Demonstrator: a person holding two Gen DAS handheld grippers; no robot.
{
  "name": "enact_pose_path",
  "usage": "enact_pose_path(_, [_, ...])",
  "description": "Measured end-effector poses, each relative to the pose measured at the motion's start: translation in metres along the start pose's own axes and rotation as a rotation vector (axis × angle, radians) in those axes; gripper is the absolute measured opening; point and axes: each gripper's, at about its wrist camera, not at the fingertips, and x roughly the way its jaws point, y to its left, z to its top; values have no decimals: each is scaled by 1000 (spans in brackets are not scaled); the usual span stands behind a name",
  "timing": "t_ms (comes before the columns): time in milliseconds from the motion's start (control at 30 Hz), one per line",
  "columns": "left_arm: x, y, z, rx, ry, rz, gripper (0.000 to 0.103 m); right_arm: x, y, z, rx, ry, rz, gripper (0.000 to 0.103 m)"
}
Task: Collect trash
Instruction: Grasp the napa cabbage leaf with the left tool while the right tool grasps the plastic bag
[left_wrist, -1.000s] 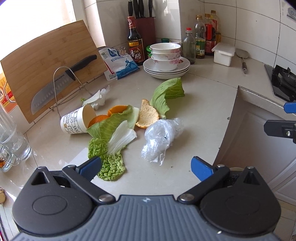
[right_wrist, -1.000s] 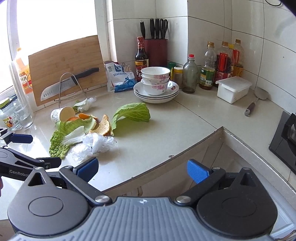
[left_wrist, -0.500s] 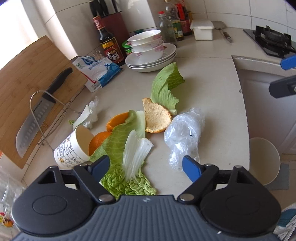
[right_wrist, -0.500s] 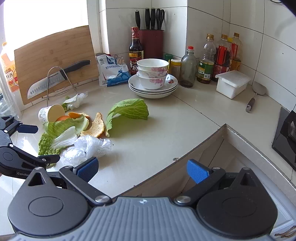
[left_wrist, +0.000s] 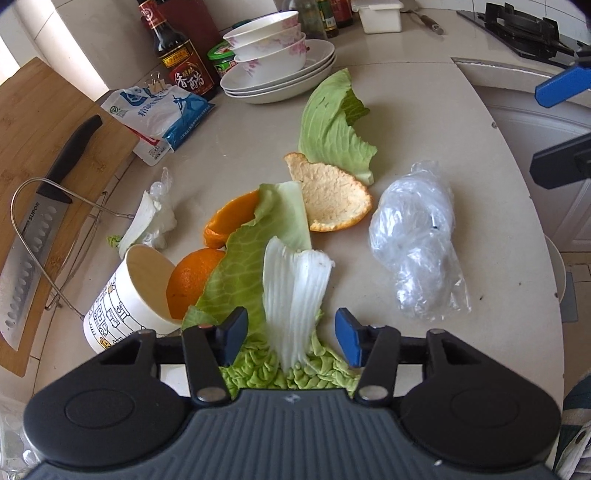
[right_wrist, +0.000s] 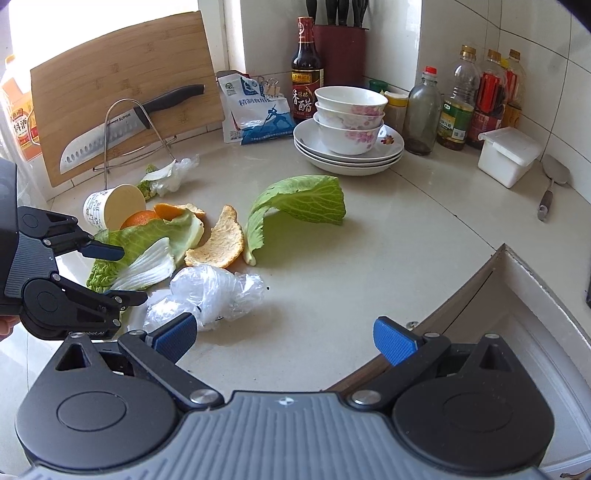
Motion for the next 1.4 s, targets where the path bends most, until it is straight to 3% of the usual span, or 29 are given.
enact_pose_path(100, [2, 6, 1, -6, 7, -22, 41, 6, 3, 3, 0, 6, 14, 103])
enact_pose_path(500, [9, 13, 6, -3, 52, -99, 41, 39, 12, 7, -15, 51, 143, 103])
enact_pose_path(633, [11, 15, 7, -13, 54, -114, 33, 55, 15, 10, -6, 63, 186, 103])
enact_pose_path(1100, [13, 20, 8, -61, 61, -137, 30, 92, 36, 20, -28, 100, 212, 103])
enact_pose_path(1167, [12, 20, 8, -58, 62, -138, 30, 93, 39, 20, -42, 106, 209, 96])
enact_pose_path(1267, [11, 21, 9, -58, 63, -149, 29, 93, 40, 21, -46, 116, 221, 76])
enact_pose_path(1400, [9, 21, 11, -51, 65, -163, 28, 89, 40, 22, -58, 108, 216, 70])
